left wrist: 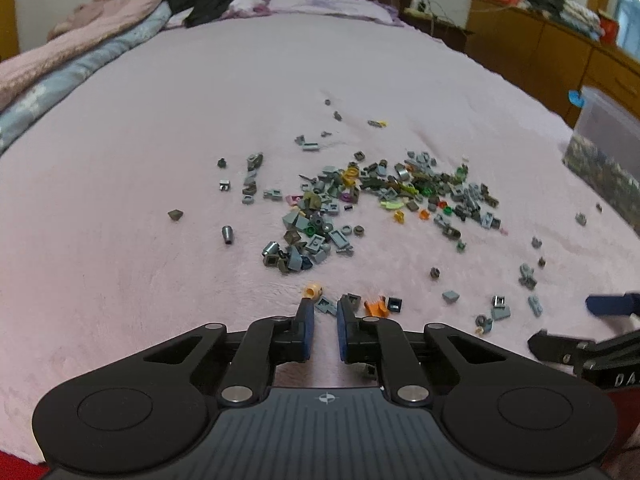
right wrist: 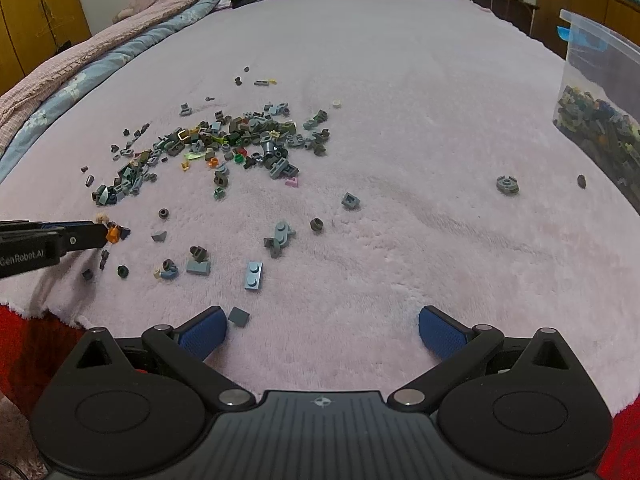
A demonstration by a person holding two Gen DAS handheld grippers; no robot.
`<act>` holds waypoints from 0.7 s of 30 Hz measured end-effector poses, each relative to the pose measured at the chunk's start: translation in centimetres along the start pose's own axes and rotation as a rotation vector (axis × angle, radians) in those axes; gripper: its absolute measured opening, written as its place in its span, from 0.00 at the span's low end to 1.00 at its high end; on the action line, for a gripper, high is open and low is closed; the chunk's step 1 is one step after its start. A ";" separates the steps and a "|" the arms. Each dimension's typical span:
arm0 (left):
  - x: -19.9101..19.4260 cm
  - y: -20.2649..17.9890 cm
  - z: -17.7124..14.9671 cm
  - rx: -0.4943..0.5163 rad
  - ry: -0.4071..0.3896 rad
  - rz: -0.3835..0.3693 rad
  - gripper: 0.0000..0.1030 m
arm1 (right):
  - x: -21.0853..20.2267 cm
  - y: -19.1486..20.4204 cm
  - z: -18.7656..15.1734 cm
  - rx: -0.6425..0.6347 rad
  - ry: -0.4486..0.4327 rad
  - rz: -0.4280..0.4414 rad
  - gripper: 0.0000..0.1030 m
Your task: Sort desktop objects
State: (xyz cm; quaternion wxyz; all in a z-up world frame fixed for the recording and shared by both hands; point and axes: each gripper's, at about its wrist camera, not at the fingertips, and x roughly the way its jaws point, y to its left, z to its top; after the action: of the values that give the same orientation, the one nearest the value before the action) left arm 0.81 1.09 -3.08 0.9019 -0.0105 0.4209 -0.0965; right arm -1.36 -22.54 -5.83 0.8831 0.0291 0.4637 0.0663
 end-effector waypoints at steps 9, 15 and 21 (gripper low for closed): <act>0.5 0.4 0.9 -0.010 -0.001 0.018 0.22 | 0.1 0.1 0.1 -0.014 -0.004 -0.005 1.00; 1.2 0.7 1.2 -0.021 -0.002 0.023 0.22 | 0.2 0.2 0.1 -0.020 -0.010 -0.003 1.00; 1.3 0.4 1.2 0.006 -0.012 0.036 0.15 | 0.1 0.3 0.1 -0.027 -0.014 -0.005 1.00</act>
State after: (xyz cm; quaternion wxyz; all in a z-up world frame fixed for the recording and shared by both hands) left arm 2.59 1.18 -3.35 0.9060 -0.0009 0.4152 -0.0815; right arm -1.23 -22.24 -5.82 0.8868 0.0166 0.4564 0.0702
